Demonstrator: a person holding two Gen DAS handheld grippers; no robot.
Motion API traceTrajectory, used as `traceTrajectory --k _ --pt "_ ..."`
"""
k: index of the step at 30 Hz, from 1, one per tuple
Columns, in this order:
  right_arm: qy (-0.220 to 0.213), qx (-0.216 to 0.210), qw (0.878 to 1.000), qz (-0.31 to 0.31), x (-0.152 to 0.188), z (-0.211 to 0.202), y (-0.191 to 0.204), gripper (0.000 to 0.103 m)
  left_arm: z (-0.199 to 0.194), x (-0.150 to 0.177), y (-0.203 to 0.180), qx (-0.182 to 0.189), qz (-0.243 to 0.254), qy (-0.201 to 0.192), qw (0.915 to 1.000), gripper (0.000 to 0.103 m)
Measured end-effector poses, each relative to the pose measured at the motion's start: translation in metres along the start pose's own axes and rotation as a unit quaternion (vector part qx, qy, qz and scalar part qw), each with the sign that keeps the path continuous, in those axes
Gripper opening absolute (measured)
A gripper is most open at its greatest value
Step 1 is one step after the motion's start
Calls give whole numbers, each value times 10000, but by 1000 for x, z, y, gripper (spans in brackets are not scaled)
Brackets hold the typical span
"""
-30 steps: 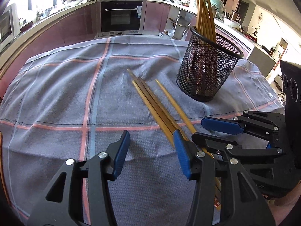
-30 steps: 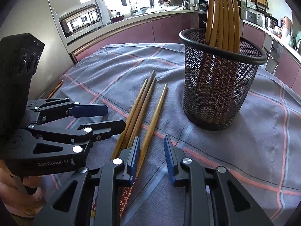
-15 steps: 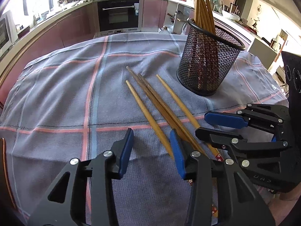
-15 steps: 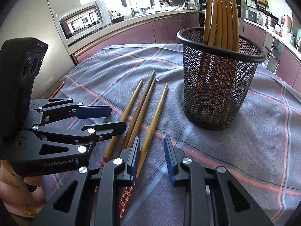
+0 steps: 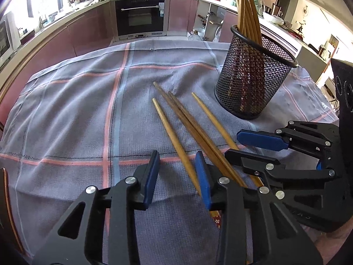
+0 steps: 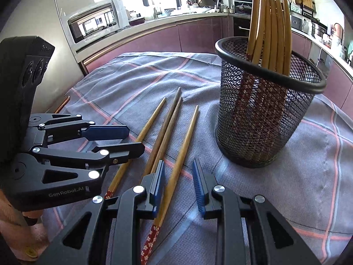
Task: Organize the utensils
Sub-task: 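Lower the right gripper onto the chopstick pile and grasp another chopstick, then lift the chopstick upright and lower it into the black mesh cup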
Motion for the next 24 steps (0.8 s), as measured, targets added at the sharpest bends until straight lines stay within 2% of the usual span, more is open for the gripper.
traceTrajectory --k 5,11,18,24 --pt "-2 -39 9999 122 -3 2 -4 11 2 -4 4 -30 -121 -26 9999 22" --pt "-13 -124 9997 227 -2 3 -8 6 2 -4 8 57 -309 -45 9995 15" --pt "-52 -183 9995 239 0 -2 -8 5 0 0 9 209 -404 -43 9990 8" --pt "-189 -255 9993 211 2 -13 -9 5 -8 6 10 274 -453 -112 9985 8"
Point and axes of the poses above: each gripper's, at about its wrist camera, not at the fingertips, and z roughly the way its jaws point, y to its left, x to its underside, the point moved 2 cm from there along z, roughly the way its jaws point, and after that the axes turned 11 degrees about y, right-handed, at the moved point
